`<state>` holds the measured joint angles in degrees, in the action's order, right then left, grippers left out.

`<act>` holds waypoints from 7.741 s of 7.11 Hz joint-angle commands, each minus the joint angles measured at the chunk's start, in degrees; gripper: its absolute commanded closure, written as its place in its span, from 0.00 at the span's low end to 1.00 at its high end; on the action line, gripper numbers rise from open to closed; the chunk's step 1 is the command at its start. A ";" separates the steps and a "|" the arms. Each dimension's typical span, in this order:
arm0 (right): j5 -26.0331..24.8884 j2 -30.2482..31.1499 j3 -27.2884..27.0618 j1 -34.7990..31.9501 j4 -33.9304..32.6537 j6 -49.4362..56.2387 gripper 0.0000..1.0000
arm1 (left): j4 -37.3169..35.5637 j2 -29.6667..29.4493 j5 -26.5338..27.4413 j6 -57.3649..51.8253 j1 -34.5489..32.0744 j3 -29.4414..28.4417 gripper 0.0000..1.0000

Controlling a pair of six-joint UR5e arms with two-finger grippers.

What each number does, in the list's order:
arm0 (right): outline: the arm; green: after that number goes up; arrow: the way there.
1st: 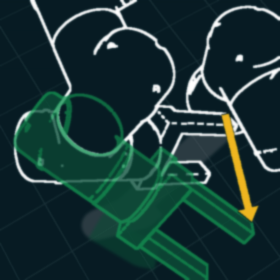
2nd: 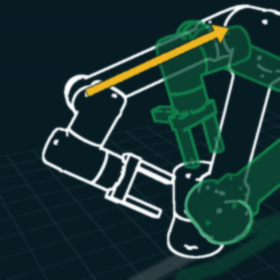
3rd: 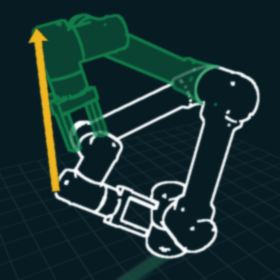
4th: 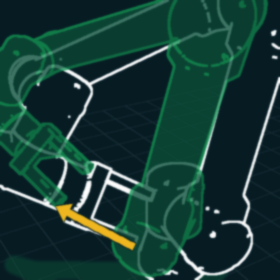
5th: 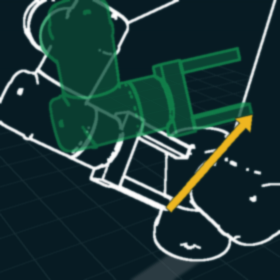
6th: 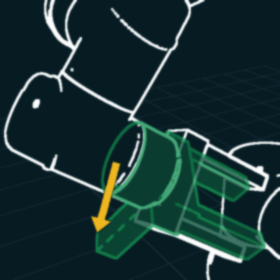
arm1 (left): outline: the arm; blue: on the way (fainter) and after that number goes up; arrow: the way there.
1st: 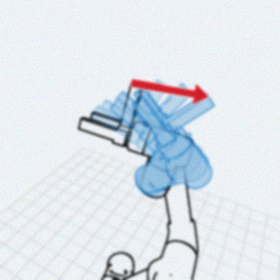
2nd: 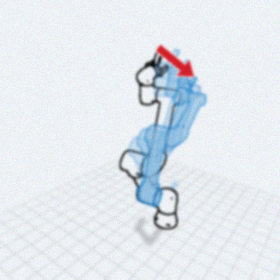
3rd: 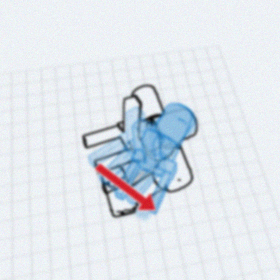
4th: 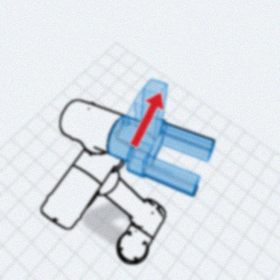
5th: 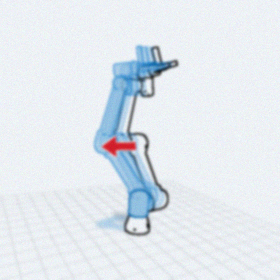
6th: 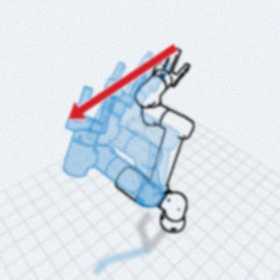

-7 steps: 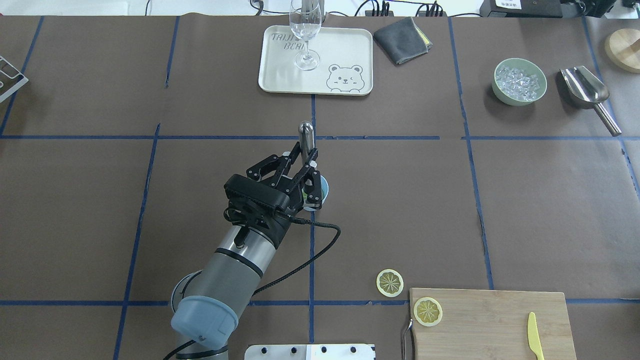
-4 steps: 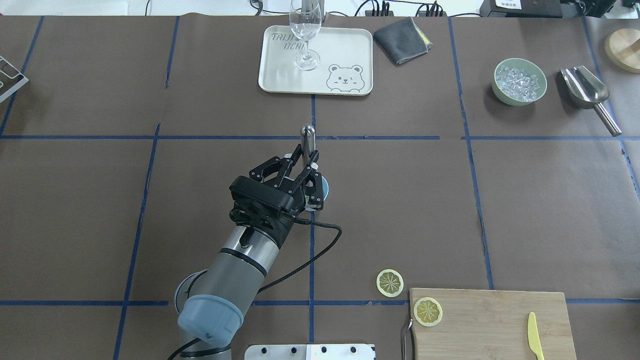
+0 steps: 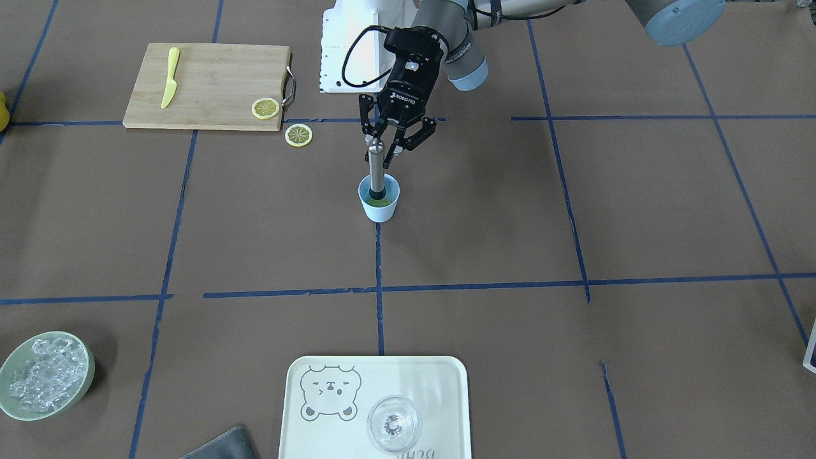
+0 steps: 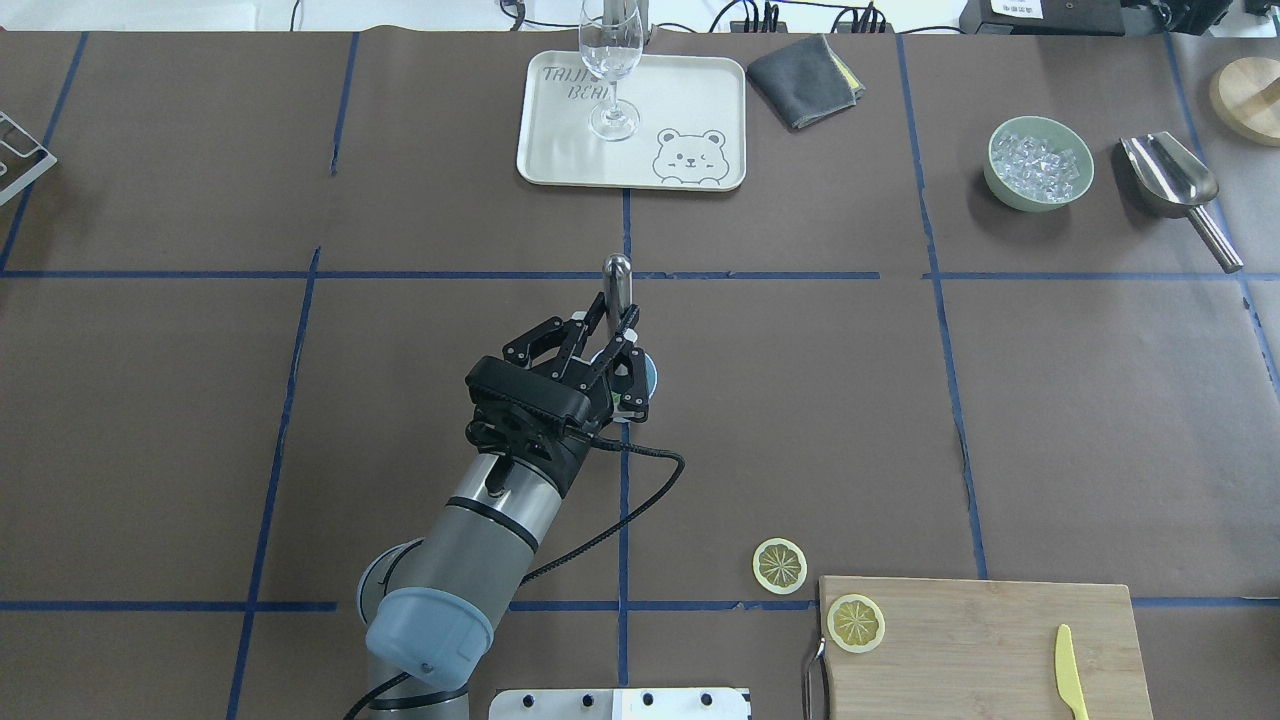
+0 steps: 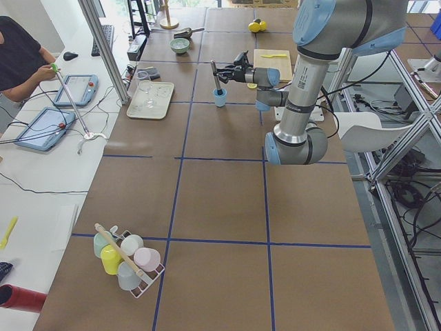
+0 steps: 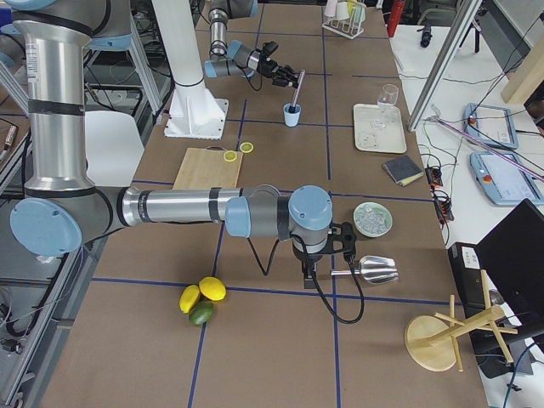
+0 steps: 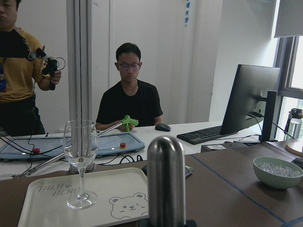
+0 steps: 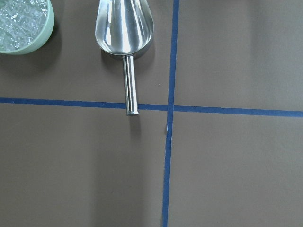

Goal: Squeeze lemon into cup
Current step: 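Press the muddler down into the cup onto the lemon slice, then lift the muddler out of the cup and move it back toward its spot, then lower the muddler upright onto the table with the left gripper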

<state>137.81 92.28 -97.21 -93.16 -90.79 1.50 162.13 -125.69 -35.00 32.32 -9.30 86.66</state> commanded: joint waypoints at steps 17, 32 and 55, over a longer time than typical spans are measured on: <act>0.00 -0.09 -0.09 0.00 0.00 0.00 0.00 | 0.03 0.10 -3.50 -10.33 -0.27 10.52 1.00; 0.09 0.70 -0.70 0.00 0.09 0.52 0.00 | -15.29 34.29 -41.88 -11.17 -20.82 37.22 1.00; -0.09 0.53 -2.99 0.00 0.09 0.08 0.00 | -63.25 26.82 -88.67 10.66 -43.01 10.11 1.00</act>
<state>137.73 92.85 -100.13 -93.16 -90.70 1.58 98.87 -98.83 -123.92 43.17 -53.77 96.91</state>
